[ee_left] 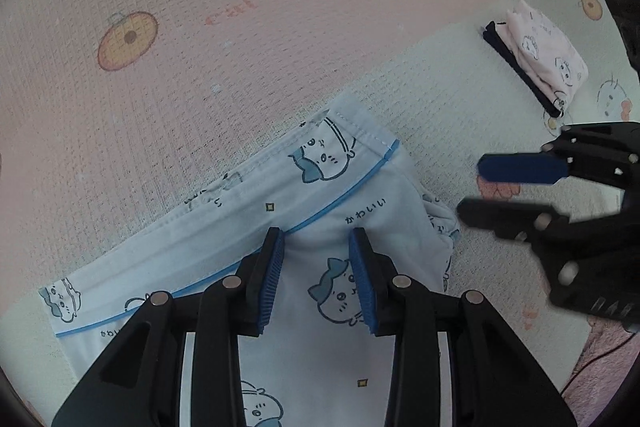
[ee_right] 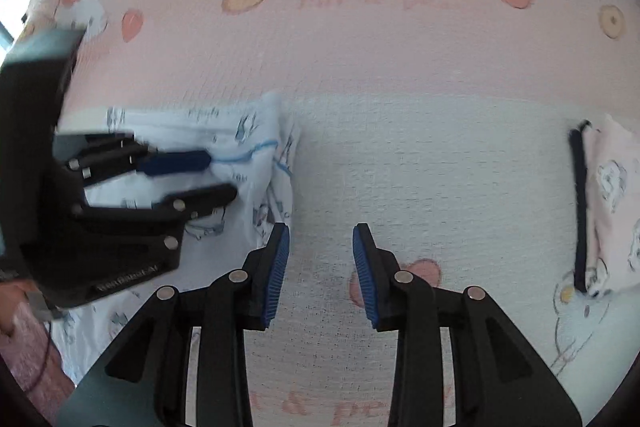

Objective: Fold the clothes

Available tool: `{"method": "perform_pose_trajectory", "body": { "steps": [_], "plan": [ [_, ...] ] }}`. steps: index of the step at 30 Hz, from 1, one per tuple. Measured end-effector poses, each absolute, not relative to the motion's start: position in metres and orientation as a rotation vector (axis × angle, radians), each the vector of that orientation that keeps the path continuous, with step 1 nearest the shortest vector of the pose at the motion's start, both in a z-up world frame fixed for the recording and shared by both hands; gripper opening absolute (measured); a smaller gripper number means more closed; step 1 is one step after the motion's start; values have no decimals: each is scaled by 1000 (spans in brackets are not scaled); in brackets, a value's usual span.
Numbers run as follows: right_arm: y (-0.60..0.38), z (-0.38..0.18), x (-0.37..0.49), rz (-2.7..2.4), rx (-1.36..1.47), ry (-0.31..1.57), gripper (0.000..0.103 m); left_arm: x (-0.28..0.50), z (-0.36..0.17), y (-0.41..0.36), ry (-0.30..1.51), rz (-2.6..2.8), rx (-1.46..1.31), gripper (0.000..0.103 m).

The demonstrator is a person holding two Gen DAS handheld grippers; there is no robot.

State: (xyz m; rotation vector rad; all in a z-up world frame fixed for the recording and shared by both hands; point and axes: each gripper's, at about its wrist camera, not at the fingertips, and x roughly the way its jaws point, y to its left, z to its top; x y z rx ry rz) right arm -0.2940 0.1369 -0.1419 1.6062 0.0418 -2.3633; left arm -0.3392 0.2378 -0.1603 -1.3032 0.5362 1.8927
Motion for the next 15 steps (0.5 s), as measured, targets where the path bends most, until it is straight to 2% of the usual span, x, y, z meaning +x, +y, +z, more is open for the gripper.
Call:
{"method": "perform_pose_trajectory", "body": {
  "steps": [4,8,10,13,14,15],
  "plan": [
    [125,-149,-295,-2314,1603,72,33,-336,-149,229,542,1927,-1227,36],
    [119,-163,-302,-2290,1632,151,33,-341,-158,233,564,1916,-1263,36],
    [114,-165,-303,-2309,1621,238,34,-343,-161,232,565,1914,-1274,36],
    [120,-167,-310,-2367,1657,220,35,-345,-163,233,554,1911,-1290,37],
    [124,-167,-312,-2397,1675,228,43,-346,-165,236,544,1909,-1297,37],
    [129,-168,-314,-2419,1691,223,44,-347,-165,235,539,1906,-1302,37]
  ]
}}
